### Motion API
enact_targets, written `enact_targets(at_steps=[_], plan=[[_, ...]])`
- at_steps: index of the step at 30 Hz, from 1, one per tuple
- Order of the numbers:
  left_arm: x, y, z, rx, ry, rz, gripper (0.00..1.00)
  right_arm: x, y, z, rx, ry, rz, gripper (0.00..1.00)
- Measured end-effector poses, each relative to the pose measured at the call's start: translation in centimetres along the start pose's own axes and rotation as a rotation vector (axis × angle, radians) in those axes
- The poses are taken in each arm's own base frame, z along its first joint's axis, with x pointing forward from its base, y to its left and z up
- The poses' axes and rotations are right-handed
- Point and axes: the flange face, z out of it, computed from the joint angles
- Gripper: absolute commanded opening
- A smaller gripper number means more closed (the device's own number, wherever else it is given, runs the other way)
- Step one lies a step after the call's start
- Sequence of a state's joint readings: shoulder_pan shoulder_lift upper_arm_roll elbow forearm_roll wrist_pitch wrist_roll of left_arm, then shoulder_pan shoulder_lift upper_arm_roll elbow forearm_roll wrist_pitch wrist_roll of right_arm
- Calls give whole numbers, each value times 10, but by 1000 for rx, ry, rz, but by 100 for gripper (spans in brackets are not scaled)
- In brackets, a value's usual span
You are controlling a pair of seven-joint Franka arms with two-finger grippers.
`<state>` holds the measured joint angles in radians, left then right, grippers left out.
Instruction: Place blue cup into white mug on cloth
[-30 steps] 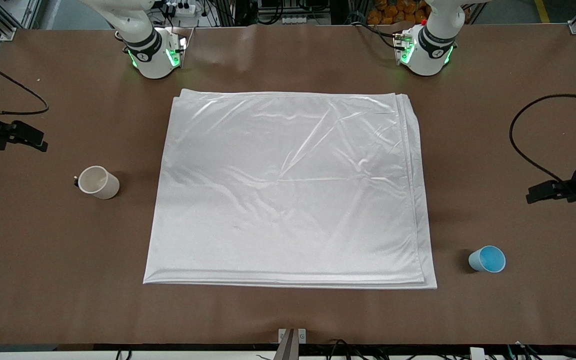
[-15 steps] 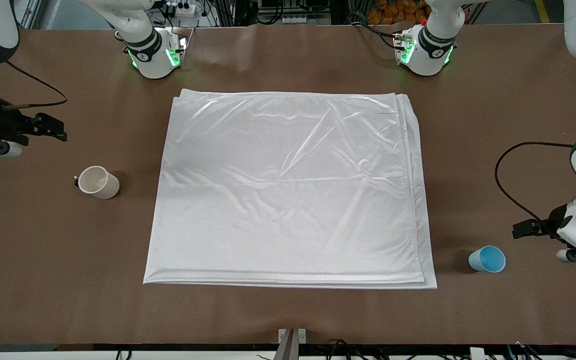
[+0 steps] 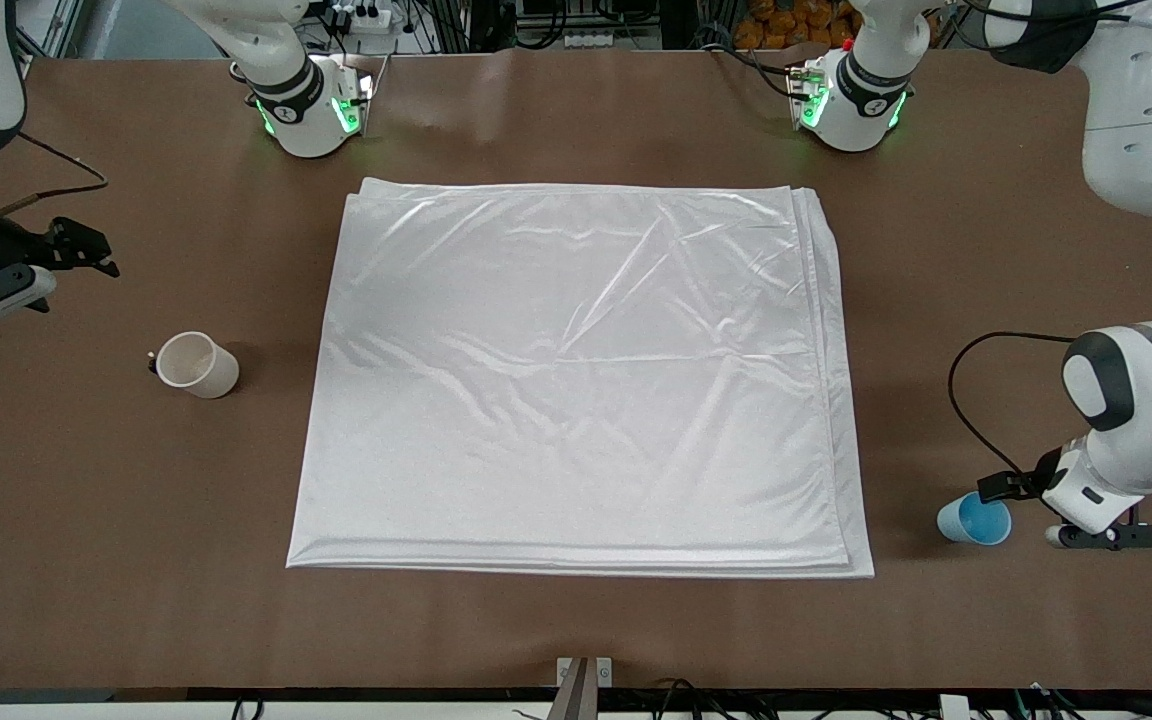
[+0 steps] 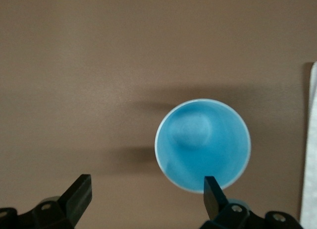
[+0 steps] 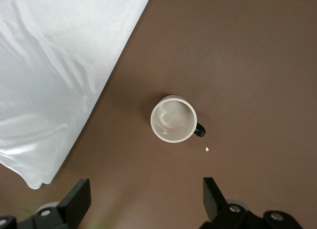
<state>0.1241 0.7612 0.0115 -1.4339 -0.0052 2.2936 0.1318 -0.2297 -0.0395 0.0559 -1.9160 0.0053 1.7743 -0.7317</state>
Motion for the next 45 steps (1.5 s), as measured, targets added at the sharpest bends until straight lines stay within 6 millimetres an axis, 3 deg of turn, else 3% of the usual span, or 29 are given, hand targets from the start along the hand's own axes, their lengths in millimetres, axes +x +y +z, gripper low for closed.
enact_targets(at_steps=[9, 14, 24, 33, 45], plan=[[-1, 0, 12, -2, -12, 0, 100, -15, 30, 34, 34, 14, -257, 100], [-2, 1, 18, -3, -20, 1, 100, -10, 48, 53, 6, 40, -423, 100], [4, 4, 9, -1, 0, 6, 100, -7, 87, 102, -22, 56, -675, 100], [14, 0, -8, 5, 36, 3, 100, 1, 97, 115, -67, 14, -888, 100], [23, -12, -22, 21, 91, -10, 100, 9, 105, 152, -46, 1, -1040, 100]])
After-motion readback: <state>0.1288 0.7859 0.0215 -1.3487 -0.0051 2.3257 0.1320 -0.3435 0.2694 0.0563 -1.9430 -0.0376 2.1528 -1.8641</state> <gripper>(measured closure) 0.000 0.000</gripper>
